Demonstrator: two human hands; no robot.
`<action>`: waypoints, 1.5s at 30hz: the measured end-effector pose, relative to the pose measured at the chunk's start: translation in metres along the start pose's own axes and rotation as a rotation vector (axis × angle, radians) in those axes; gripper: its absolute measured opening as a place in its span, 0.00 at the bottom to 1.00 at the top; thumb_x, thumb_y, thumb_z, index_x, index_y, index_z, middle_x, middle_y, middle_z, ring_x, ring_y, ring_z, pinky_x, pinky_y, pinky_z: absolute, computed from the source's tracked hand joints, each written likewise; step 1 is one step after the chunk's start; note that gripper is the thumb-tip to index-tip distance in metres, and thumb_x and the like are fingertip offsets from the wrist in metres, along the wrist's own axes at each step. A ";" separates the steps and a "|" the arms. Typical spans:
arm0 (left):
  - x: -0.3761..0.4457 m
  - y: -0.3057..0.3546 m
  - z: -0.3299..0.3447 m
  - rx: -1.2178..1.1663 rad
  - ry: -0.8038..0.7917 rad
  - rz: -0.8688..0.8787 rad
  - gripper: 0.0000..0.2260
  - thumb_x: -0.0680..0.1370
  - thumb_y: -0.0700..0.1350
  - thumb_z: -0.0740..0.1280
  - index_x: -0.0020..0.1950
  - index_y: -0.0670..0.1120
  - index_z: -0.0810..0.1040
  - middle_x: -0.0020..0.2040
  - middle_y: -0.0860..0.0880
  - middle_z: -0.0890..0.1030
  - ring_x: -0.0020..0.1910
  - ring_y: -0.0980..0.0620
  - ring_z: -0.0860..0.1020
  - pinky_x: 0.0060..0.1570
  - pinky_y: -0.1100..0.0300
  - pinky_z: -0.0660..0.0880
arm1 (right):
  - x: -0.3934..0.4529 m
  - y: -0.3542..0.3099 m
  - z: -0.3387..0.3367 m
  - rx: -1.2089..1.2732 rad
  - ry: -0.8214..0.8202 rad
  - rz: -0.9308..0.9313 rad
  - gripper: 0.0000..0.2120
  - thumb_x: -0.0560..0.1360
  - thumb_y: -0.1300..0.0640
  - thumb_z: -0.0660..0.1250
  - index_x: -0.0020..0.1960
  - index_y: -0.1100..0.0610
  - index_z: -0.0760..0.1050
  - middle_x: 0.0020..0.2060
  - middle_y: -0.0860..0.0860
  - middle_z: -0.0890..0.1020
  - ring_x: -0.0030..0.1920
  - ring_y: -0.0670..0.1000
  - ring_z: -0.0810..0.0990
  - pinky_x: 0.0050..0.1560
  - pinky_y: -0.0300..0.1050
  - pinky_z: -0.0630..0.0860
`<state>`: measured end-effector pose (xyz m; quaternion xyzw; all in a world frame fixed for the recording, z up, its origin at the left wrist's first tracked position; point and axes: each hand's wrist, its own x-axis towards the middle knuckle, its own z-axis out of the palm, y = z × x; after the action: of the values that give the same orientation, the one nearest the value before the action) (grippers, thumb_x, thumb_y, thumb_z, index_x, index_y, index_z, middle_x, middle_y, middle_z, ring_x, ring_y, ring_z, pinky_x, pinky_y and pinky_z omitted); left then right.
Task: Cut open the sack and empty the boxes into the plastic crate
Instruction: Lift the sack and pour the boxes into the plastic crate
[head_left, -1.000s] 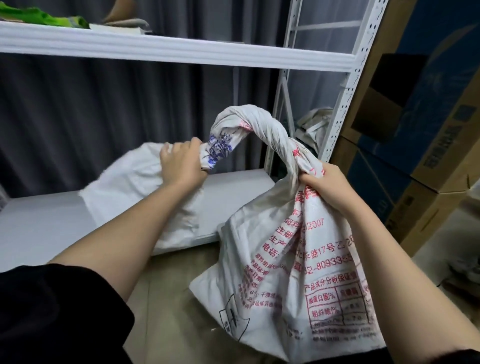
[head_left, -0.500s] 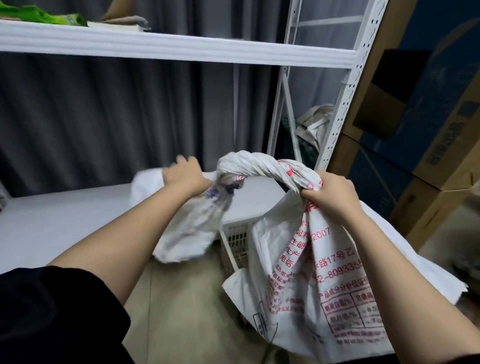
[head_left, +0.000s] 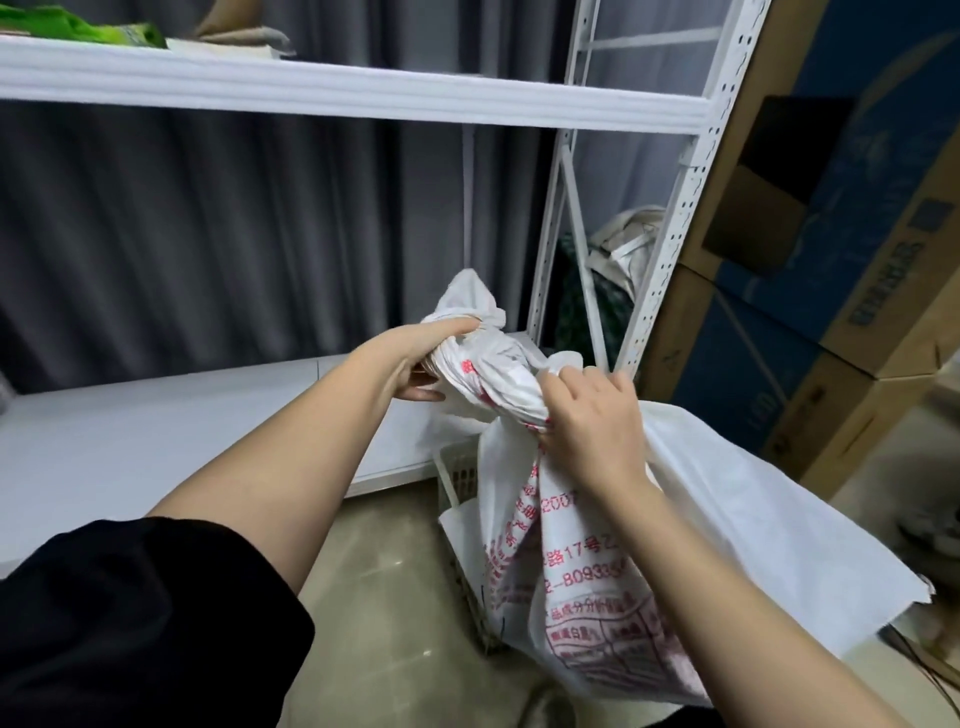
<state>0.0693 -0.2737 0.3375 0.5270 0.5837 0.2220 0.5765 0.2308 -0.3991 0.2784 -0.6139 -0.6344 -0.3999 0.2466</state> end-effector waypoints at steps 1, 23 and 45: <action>0.001 0.001 0.000 -0.043 0.014 0.022 0.19 0.69 0.55 0.74 0.52 0.45 0.78 0.42 0.48 0.81 0.39 0.53 0.80 0.39 0.56 0.81 | -0.001 -0.002 0.001 0.007 0.023 -0.006 0.02 0.68 0.60 0.65 0.39 0.57 0.76 0.30 0.52 0.75 0.32 0.56 0.72 0.36 0.48 0.61; 0.007 -0.032 -0.011 -1.053 -0.064 0.071 0.14 0.81 0.42 0.54 0.62 0.40 0.74 0.53 0.40 0.80 0.48 0.42 0.79 0.48 0.48 0.76 | 0.010 0.012 0.005 0.455 -0.316 0.352 0.11 0.66 0.44 0.63 0.36 0.51 0.66 0.32 0.47 0.74 0.36 0.52 0.74 0.39 0.47 0.62; -0.008 -0.063 0.049 0.538 0.049 0.330 0.10 0.78 0.49 0.61 0.46 0.45 0.77 0.46 0.48 0.83 0.42 0.47 0.81 0.41 0.57 0.77 | 0.018 0.087 -0.022 0.396 -0.351 0.522 0.08 0.69 0.54 0.67 0.36 0.56 0.71 0.33 0.50 0.77 0.40 0.57 0.75 0.46 0.52 0.65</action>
<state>0.0896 -0.3197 0.2752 0.7425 0.5418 0.1628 0.3587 0.3096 -0.4127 0.3231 -0.7547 -0.5540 -0.0816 0.3419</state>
